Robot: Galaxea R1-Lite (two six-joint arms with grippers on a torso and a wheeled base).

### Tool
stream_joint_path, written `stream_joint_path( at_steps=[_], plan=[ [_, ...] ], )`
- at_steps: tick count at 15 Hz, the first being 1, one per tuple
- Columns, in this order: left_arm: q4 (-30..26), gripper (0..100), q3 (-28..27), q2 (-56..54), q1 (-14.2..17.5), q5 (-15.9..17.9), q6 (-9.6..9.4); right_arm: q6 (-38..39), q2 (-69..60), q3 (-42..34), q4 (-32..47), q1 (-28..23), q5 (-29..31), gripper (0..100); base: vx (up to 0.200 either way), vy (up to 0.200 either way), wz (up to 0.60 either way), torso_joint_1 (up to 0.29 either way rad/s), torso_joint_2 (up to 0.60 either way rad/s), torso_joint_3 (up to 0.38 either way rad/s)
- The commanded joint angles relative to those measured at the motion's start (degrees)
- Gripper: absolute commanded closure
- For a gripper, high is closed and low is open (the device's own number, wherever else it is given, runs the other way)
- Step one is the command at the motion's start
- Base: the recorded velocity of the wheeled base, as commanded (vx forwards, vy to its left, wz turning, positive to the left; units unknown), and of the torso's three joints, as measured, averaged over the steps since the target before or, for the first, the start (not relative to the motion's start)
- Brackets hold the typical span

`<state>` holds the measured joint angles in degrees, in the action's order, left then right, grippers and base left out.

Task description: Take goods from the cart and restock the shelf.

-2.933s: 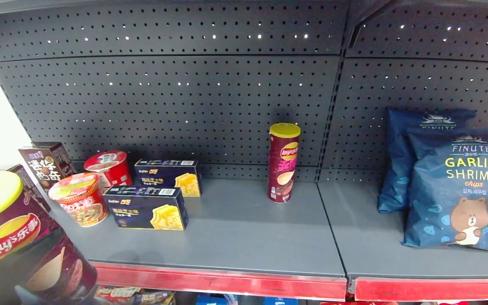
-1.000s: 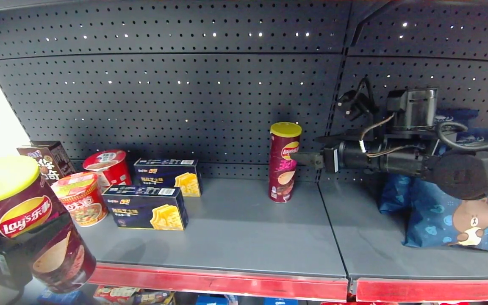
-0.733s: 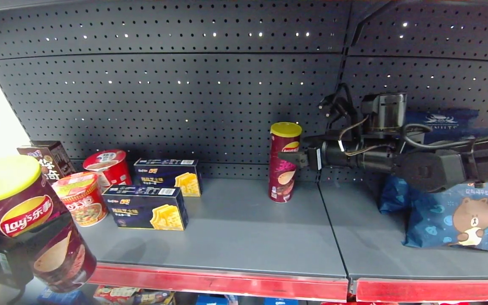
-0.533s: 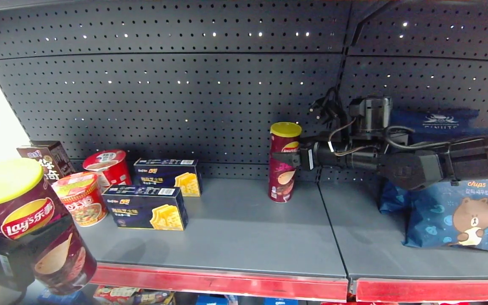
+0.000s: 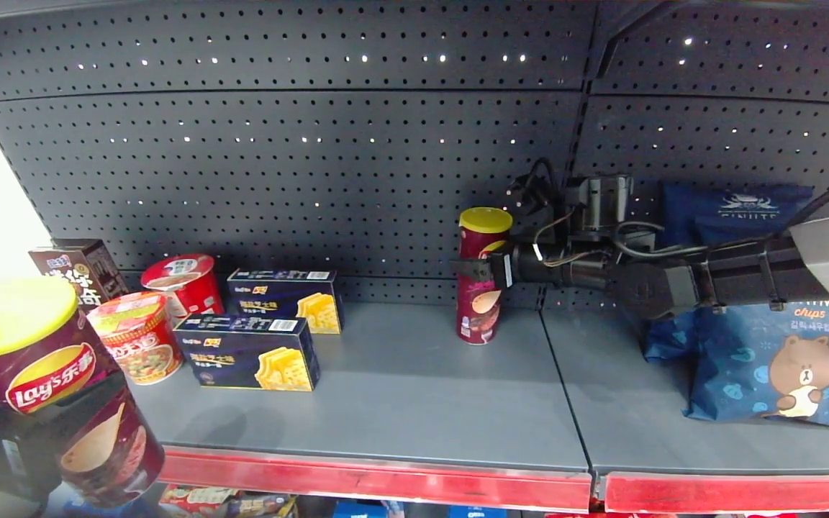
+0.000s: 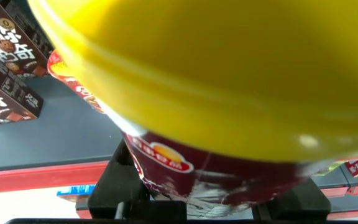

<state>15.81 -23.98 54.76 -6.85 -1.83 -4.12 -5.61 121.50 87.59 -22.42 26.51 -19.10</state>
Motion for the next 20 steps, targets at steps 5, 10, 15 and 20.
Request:
stream_joint_path(
  at_steps=[5, 10, 15, 20],
  plan=[
    [0.01, 100, -0.02, 0.00, 0.00, -0.02, -0.01, -0.02, 1.28, -0.05, -3.16, 0.20, -0.50, 100, 0.000, 0.000, 0.00, 0.000, 0.00, 0.000],
    [0.01, 100, -0.37, -0.18, 0.00, -0.02, -0.01, -0.02, -2.06, -1.81, -1.93, 0.64, 1.61, 100, 0.000, 0.000, 0.00, 0.000, 0.00, 0.000],
    [-4.03, 100, -7.93, -0.27, -0.27, -0.90, -1.42, 0.07, -14.72, -13.50, 2.47, 4.60, 15.50, 100, 0.000, 0.000, 0.00, 0.000, 0.00, 0.000],
    [-4.21, 100, -13.73, 2.54, -0.71, -0.90, -1.68, 4.20, -20.25, -15.78, 5.54, 11.10, 25.87, 100, 0.000, 0.000, 0.00, 0.000, 0.00, 0.000]
  ],
)
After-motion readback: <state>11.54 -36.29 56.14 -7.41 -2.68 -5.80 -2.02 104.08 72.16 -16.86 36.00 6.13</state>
